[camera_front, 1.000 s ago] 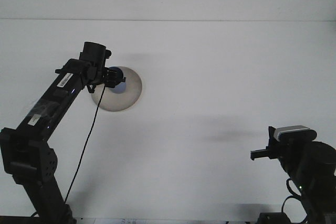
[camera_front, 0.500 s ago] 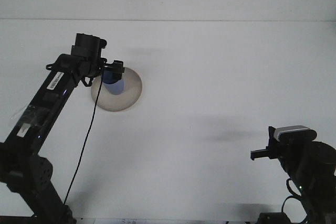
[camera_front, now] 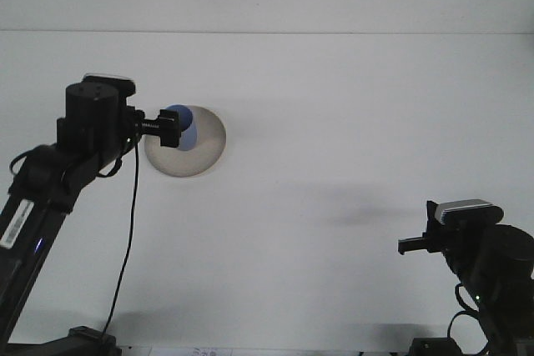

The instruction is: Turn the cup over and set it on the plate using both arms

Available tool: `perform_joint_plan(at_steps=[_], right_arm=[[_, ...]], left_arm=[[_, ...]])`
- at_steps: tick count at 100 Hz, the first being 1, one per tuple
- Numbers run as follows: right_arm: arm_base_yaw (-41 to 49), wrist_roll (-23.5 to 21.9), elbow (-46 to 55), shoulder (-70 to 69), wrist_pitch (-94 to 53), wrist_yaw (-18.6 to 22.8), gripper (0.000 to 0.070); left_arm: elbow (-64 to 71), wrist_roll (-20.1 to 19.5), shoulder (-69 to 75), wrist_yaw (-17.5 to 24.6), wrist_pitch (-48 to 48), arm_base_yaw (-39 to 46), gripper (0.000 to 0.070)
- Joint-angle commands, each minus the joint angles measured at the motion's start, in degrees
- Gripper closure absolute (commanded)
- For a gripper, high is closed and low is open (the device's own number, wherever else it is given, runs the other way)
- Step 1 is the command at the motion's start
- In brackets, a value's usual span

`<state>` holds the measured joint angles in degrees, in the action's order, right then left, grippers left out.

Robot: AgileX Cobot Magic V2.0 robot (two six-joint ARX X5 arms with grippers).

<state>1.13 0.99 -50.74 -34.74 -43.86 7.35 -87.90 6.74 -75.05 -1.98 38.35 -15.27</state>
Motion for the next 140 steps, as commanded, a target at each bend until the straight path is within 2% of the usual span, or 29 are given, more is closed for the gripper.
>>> perform_joint_plan(at_steps=[1,13,21,28,47,140], right_arm=[[0.0,-0.8,-0.6,-0.2,0.5,0.1,0.07],[0.0,-0.8,-0.6,-0.2,0.6,0.1,0.07],[0.0,-0.8,-0.6,-0.2,0.7,0.1,0.07],[0.0,-0.8,-0.6,-0.2,1.2,0.1,0.07],[0.0,-0.8,-0.6,-0.2,1.4,0.1,0.07],[0.0,-0.8,-0.6,-0.2,1.4,0.1,0.07]], left_arm=[[4.3,2.0,4.1,-2.2,-2.7,-0.5,0.0127],[16.6,3.4,14.0,-7.0,-8.8,-1.7,0.0128],[25.1,4.5,20.5,-7.5,-11.8,-1.7,0.0154],[31.7,4.9,25.5,-7.5,-13.7,-1.6,0.0271],[42.4,4.9,34.4,-7.6,-15.3,-1.5,0.0697],[43.3,4.3,41.9,-7.6,-16.2,-1.6,0.0688]])
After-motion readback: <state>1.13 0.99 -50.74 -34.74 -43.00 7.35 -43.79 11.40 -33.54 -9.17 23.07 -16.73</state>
